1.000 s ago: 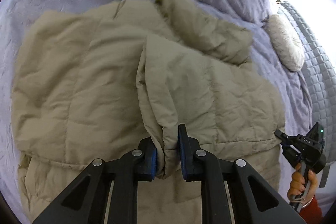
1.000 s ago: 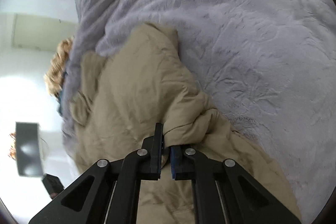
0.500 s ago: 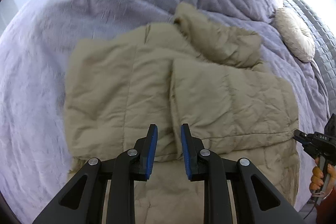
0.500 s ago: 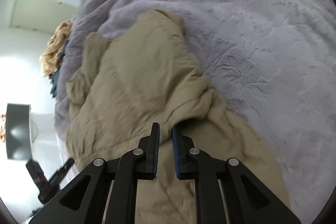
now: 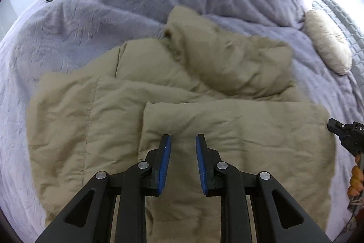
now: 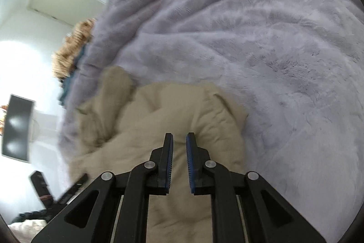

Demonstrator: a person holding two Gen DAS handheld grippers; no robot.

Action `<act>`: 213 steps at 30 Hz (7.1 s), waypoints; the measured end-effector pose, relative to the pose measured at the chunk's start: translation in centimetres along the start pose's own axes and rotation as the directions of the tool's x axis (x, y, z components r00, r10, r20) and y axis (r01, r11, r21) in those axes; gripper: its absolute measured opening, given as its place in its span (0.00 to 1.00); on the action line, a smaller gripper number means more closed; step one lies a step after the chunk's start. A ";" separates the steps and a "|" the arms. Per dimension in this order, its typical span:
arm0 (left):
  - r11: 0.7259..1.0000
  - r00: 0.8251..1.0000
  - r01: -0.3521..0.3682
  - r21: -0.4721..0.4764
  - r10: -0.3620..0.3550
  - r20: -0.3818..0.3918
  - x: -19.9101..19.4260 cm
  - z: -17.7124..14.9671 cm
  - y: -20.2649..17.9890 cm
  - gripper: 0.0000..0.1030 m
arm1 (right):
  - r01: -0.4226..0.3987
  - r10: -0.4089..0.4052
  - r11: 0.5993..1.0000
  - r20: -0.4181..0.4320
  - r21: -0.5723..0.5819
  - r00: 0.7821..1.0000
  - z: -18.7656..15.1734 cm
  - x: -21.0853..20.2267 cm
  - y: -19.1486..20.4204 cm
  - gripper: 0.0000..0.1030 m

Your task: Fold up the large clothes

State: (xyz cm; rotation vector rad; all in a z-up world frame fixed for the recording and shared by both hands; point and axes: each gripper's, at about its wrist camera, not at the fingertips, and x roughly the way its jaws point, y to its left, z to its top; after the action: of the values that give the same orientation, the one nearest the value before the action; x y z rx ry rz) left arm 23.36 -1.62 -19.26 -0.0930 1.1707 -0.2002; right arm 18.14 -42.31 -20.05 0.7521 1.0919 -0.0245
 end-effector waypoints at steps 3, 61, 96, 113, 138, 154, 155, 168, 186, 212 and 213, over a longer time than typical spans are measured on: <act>1.000 1.000 0.005 0.000 -0.005 -0.007 1.4 -0.2 0.6 0.24 | 0.043 -0.043 0.999 0.003 -0.005 0.999 -0.3 1.6 -1.4 0.07; 0.988 0.986 -0.155 -0.025 0.153 -0.065 -16.3 -18.0 -3.2 1.00 | 0.128 -0.157 0.978 -0.179 -0.163 0.971 -19.3 -11.9 2.2 0.33; 0.989 0.974 -0.145 0.013 0.145 -0.175 -20.8 -27.9 6.1 1.00 | 0.091 -0.071 0.979 -0.112 0.184 0.991 -34.2 -16.8 1.9 1.00; 0.973 0.956 0.087 -0.213 -0.142 -0.256 -20.0 -33.5 13.6 1.00 | 0.038 0.020 0.864 -0.111 0.501 0.994 -38.6 -17.8 -5.4 1.00; 0.888 0.895 0.261 -0.379 -0.369 -0.248 -12.6 -33.3 11.8 0.74 | -0.272 0.265 0.644 0.126 0.715 0.956 -37.5 -11.9 -8.4 0.83; 0.877 0.927 0.305 -0.372 -0.362 -0.093 -18.6 -27.6 11.9 0.18 | -0.218 0.248 0.770 0.033 0.600 0.968 -32.7 -14.0 -5.9 0.09; 0.878 0.930 0.311 -0.364 -0.360 -0.072 -19.3 -26.7 11.6 0.18 | -0.219 0.249 0.787 0.028 0.577 0.968 -31.9 -14.3 -5.4 0.09; 0.936 0.972 0.222 -0.274 -0.188 0.144 -21.0 -11.1 7.9 0.18 | -0.223 0.233 0.965 -0.063 0.139 0.970 -15.5 -15.4 4.9 0.09; 0.978 0.996 0.019 -0.208 -0.001 0.087 -5.7 3.2 9.9 0.18 | -0.158 0.164 0.979 -0.034 0.130 0.986 -0.7 1.3 8.1 0.09; 0.996 0.994 0.013 0.087 -0.023 0.110 -5.6 3.3 9.0 0.67 | 0.025 -0.049 0.971 -0.096 -0.239 0.994 -2.2 1.8 10.5 0.21; 0.996 0.994 0.003 0.087 -0.012 0.109 -5.1 3.5 8.9 0.67 | 0.036 -0.064 0.969 -0.103 -0.246 0.993 -2.1 2.2 10.1 0.21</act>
State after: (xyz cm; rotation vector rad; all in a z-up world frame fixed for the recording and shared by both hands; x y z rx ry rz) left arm 25.61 8.03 -14.83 -0.0319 1.0508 -0.2494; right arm 21.34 -32.79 -16.89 0.5091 1.1942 0.1081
